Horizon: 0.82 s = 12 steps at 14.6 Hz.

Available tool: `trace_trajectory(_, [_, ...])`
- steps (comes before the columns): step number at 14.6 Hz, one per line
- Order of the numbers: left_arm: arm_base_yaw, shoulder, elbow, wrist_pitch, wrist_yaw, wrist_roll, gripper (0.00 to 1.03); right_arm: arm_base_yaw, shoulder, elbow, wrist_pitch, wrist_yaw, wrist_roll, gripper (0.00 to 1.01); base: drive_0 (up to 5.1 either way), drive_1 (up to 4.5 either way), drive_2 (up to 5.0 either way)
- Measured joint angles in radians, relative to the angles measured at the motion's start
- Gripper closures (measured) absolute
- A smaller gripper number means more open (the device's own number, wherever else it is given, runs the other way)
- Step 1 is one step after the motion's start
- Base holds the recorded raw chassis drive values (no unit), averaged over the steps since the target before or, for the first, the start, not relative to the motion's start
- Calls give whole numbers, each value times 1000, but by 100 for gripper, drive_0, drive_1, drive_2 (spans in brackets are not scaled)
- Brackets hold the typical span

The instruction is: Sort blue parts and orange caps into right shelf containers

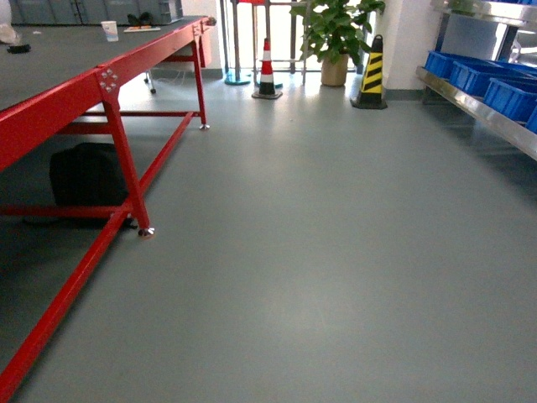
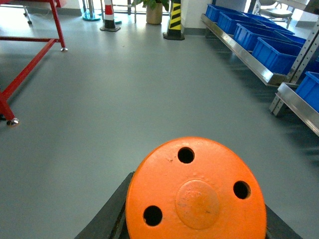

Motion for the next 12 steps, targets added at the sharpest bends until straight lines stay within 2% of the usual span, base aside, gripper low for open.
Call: trace_trajectory(12, [0, -2, 0, 3, -2, 0, 58, 0, 0, 0, 1, -2, 0, 58, -7, 426, -440])
